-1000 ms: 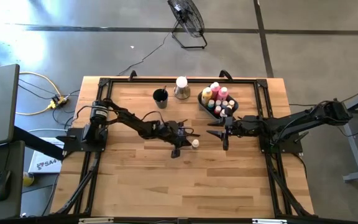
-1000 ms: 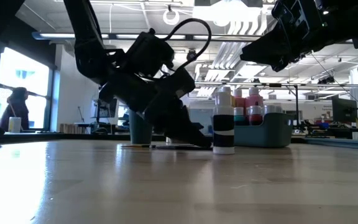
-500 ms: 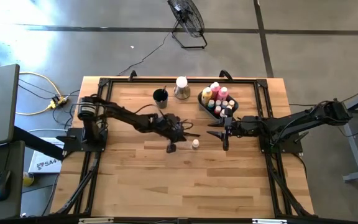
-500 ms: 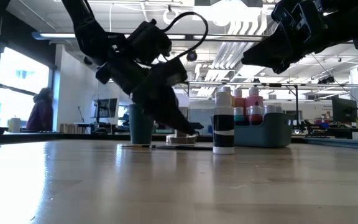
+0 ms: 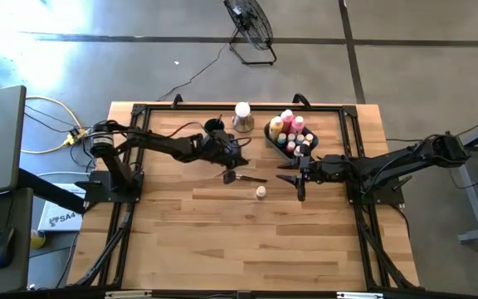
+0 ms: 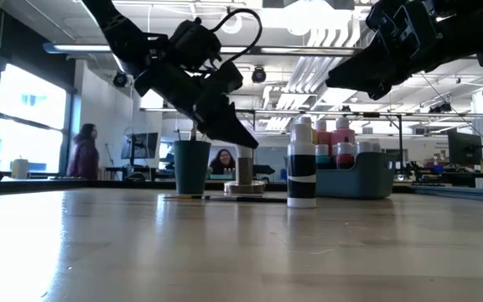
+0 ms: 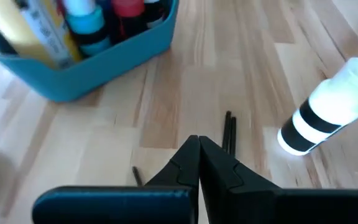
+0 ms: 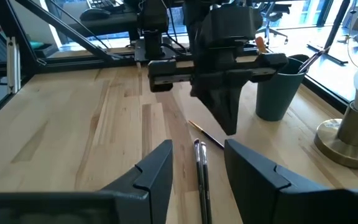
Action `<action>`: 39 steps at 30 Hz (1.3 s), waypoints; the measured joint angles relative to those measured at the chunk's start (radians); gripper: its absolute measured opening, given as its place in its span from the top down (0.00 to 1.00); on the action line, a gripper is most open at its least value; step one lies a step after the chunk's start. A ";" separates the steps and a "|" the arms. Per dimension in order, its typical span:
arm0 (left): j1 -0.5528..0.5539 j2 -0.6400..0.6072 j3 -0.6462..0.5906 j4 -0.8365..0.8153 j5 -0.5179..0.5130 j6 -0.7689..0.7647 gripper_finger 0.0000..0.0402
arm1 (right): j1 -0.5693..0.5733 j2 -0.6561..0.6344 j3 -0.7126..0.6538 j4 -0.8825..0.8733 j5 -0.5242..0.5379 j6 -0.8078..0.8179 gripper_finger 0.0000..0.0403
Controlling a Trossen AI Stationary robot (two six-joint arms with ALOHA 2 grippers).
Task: Pick & Place Paint Supplies
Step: Put the gold paintbrush into the blue cup
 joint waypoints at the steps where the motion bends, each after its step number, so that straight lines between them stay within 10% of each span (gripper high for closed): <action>1: 0.000 0.000 0.000 -0.002 -0.002 -0.018 1.00 | 0.000 0.000 0.000 -0.003 0.000 0.000 0.66; 9: 0.003 -0.052 -0.001 -0.067 0.012 -0.002 1.00 | 0.000 0.000 0.000 -0.005 0.000 0.000 0.66; 20: 0.002 -0.418 -0.032 -0.563 -0.185 0.080 1.00 | 0.000 0.000 0.000 -0.011 0.001 0.003 0.66; 39: 0.002 -0.834 -0.618 0.029 0.006 -0.052 1.00 | 0.000 0.000 0.000 -0.036 0.001 0.026 0.66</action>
